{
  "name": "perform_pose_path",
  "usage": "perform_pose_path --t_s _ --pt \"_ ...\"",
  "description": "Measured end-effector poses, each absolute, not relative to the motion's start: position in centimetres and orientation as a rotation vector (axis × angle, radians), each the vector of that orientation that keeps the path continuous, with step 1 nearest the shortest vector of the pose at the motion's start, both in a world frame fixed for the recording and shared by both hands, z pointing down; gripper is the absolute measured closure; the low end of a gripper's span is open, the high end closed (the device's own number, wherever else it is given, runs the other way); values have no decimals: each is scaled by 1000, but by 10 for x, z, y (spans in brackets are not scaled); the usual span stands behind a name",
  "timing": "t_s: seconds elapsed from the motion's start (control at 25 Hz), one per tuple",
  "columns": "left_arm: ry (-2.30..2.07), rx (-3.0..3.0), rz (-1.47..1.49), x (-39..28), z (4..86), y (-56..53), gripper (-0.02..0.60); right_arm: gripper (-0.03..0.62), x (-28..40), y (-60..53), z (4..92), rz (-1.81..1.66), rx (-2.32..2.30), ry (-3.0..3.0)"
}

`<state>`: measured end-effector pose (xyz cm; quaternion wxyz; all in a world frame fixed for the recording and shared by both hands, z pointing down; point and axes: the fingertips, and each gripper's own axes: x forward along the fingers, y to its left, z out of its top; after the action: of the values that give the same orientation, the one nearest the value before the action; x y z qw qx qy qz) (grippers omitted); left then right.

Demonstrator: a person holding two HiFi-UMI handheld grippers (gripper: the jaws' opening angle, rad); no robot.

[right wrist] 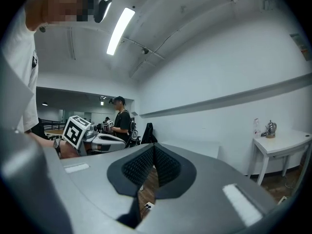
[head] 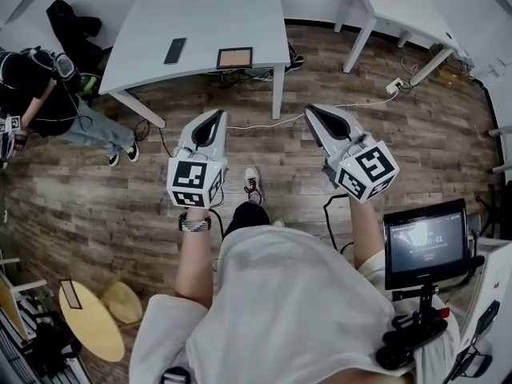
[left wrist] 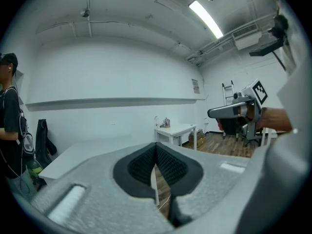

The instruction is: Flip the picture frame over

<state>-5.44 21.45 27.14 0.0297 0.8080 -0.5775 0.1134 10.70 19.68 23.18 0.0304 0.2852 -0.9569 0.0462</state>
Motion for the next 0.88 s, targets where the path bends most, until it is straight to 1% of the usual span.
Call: perform_pose_path --t_s 0.16,0.32,0.56,0.64,0.72,0.88 --pt "-1796 2485 381 -64 281 185 579 592 93 169 239 127 895 -2956" --pt "-1799 2518 542 -77 291 148 578 592 75 135 250 101 885 -2930" --pt "-1732 2543 703 -106 313 61 577 592 47 54 277 197 909 -2873" --pt "-1709 2559 742 -104 314 53 561 592 47 51 277 196 921 -2873" --pt "-1682 2577 783 -102 316 45 560 592 48 45 277 188 953 -2876" --pt "-1592 2588 888 -119 348 3 545 592 30 1 293 200 1055 -2855"
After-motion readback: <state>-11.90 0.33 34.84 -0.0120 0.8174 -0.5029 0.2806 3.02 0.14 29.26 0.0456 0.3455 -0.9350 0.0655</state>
